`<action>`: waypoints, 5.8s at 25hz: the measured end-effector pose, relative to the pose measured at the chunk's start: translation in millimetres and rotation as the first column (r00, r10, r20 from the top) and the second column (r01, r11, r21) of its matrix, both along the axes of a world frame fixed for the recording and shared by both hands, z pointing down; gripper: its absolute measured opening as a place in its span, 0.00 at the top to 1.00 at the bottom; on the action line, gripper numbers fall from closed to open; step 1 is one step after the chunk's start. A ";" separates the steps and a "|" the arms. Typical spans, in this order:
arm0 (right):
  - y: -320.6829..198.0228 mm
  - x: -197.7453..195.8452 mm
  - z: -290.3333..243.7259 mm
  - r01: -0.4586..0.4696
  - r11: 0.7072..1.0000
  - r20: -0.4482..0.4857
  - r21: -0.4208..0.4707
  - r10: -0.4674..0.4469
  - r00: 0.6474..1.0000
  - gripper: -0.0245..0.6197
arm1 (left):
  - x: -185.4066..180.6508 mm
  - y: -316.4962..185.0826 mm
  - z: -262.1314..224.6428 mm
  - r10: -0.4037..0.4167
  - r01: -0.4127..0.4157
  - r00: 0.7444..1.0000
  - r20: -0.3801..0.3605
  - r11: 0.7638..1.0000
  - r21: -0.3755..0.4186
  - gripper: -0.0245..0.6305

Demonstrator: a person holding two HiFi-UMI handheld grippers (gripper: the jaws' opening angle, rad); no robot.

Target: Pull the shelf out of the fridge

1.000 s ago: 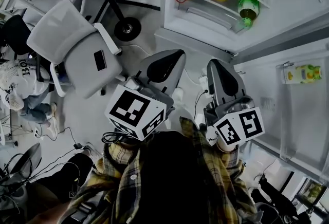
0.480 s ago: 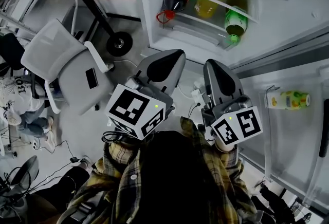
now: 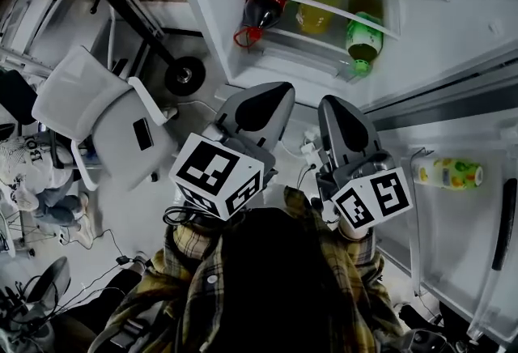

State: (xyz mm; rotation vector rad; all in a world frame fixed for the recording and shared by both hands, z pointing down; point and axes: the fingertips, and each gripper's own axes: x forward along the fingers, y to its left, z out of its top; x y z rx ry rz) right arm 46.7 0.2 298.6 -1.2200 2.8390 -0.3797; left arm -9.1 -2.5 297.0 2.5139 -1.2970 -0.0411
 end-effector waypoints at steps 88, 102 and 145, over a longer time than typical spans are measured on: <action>-202.3 28.5 58.5 -0.015 0.911 0.430 -0.413 0.209 0.878 0.73 | 15.3 -198.9 72.9 0.078 -0.196 0.935 -0.345 0.926 -0.322 0.69; -223.3 33.1 76.8 0.035 0.881 0.510 -0.473 0.241 0.826 0.73 | 16.0 -225.2 95.9 0.025 -0.197 0.917 -0.398 0.897 -0.396 0.69; -296.8 40.3 98.1 0.073 0.821 0.591 -0.567 0.344 0.730 0.73 | 17.1 -293.9 98.4 -0.066 -0.147 0.886 -0.459 0.898 -0.414 0.69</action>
